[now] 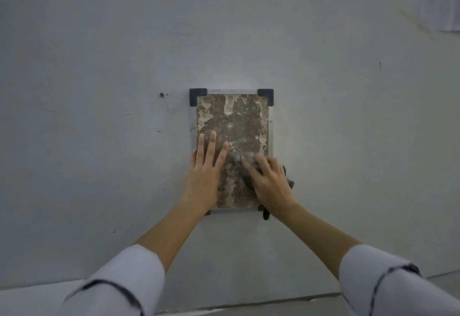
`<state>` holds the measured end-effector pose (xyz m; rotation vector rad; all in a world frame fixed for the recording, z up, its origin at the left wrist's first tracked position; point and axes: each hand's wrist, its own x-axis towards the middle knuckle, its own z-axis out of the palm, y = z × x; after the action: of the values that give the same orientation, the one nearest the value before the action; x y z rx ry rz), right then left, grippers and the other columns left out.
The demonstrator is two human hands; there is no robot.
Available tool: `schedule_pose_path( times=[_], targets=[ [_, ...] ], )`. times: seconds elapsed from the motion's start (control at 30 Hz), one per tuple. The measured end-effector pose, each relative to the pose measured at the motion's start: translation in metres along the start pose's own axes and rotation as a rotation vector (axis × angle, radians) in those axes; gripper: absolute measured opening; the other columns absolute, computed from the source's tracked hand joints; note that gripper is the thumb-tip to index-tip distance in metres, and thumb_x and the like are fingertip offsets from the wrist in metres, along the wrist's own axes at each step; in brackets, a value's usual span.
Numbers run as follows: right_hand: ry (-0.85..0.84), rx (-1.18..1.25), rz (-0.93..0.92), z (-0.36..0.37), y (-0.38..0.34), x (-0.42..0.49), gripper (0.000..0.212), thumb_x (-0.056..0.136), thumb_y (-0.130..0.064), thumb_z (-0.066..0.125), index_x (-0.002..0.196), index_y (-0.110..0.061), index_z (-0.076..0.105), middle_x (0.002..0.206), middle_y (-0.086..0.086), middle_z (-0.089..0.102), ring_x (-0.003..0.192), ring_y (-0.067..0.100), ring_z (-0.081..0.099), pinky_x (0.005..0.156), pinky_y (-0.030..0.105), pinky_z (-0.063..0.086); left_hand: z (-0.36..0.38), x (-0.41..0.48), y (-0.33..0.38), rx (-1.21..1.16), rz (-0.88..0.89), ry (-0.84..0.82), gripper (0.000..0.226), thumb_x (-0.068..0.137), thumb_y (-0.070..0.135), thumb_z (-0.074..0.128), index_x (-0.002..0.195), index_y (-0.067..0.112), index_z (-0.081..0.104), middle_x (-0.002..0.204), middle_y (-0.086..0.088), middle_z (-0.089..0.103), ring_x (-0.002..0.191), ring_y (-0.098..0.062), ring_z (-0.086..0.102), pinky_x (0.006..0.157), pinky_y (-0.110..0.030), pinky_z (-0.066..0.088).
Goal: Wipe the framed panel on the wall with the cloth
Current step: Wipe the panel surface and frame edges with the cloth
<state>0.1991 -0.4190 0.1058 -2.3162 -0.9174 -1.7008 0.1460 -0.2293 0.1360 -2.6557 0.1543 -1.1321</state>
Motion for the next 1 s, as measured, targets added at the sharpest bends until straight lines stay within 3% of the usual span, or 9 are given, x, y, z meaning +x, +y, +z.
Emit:
schedule_pose_path(
  times=[0.1,0.17,0.27,0.37,0.53,0.7,0.73,0.87,1.0],
  targets=[
    [-0.135,0.0,-0.187,-0.003,0.001,-0.035,0.067,0.073,0.001,0.065,0.136,-0.016,0.05,0.122,0.009,0.044,0.1,0.031,0.045,0.073,0.048,0.051,-0.004,-0.001,-0.004,-0.015,0.033,-0.01,0.123,0.079,0.047,0.072,0.15,0.02,-0.024,0.151,-0.014,-0.039,0.139,-0.04,-0.032,0.121,-0.048,0.002],
    [-0.134,0.056,-0.22,-0.011,0.004,-0.028,0.057,0.075,0.004,0.065,0.127,-0.018,0.058,0.115,0.009,0.049,0.096,0.029,0.047,0.07,0.045,0.051,-0.003,-0.003,-0.01,-0.064,0.045,0.005,0.126,0.075,0.044,0.077,0.151,0.022,-0.02,0.154,-0.01,-0.034,0.142,-0.036,-0.028,0.12,-0.046,0.003],
    [0.002,0.12,-0.1,-0.025,0.008,0.025,0.038,0.083,0.003,0.062,0.116,-0.015,0.066,0.106,0.012,0.056,0.092,0.026,0.046,0.07,0.043,0.05,-0.001,-0.007,-0.019,-0.126,0.005,0.064,0.13,0.069,0.044,0.083,0.153,0.018,-0.013,0.159,-0.007,-0.024,0.146,-0.029,-0.02,0.119,-0.046,0.007],
    [0.152,0.15,0.065,-0.038,0.012,0.093,0.04,0.084,0.006,0.06,0.12,-0.012,0.065,0.11,0.015,0.053,0.096,0.031,0.044,0.074,0.044,0.05,0.002,-0.01,-0.023,-0.136,-0.053,0.07,0.139,0.06,0.055,0.083,0.153,0.012,-0.012,0.16,-0.007,-0.02,0.147,-0.028,-0.017,0.12,-0.047,0.008],
    [0.204,0.112,0.087,-0.022,-0.003,0.106,0.046,0.083,0.008,0.054,0.125,-0.011,0.061,0.11,0.015,0.053,0.097,0.034,0.046,0.078,0.047,0.048,0.006,-0.009,-0.025,-0.099,-0.075,0.058,0.142,0.06,0.064,0.077,0.151,0.01,-0.017,0.159,-0.007,-0.022,0.147,-0.027,-0.017,0.12,-0.045,0.002],
    [0.074,0.09,-0.14,0.016,-0.022,0.02,0.045,0.084,0.0,0.061,0.127,-0.014,0.059,0.114,0.012,0.055,0.096,0.031,0.048,0.08,0.047,0.048,0.012,-0.008,-0.029,-0.048,-0.074,0.145,0.121,0.071,0.019,0.08,0.153,0.008,-0.008,0.161,-0.01,-0.013,0.149,-0.028,-0.008,0.119,-0.046,0.017],
    [0.03,0.096,-0.181,0.016,-0.023,0.01,0.043,0.086,-0.003,0.061,0.127,-0.014,0.059,0.115,0.012,0.056,0.097,0.031,0.048,0.081,0.047,0.048,0.012,-0.008,-0.031,-0.042,-0.068,0.147,0.121,0.07,0.019,0.081,0.153,0.008,-0.006,0.162,-0.01,-0.011,0.149,-0.028,-0.006,0.119,-0.047,0.02],
    [0.026,0.126,-0.239,-0.004,-0.019,0.029,0.032,0.086,-0.005,0.061,0.116,-0.015,0.066,0.109,0.011,0.056,0.094,0.027,0.047,0.079,0.041,0.048,0.008,-0.01,-0.043,-0.086,-0.005,0.113,0.127,0.067,0.029,0.085,0.154,0.011,-0.005,0.162,-0.007,-0.01,0.149,-0.025,-0.003,0.118,-0.045,0.022],
    [0.19,0.151,0.002,-0.021,-0.014,0.097,0.041,0.083,0.009,0.058,0.118,-0.011,0.065,0.107,0.014,0.054,0.093,0.032,0.046,0.075,0.044,0.05,0.004,-0.012,-0.051,-0.094,0.004,0.118,0.129,0.068,0.049,0.08,0.153,0.009,-0.008,0.161,-0.006,-0.016,0.149,-0.024,-0.007,0.119,-0.045,0.013]
  ],
)
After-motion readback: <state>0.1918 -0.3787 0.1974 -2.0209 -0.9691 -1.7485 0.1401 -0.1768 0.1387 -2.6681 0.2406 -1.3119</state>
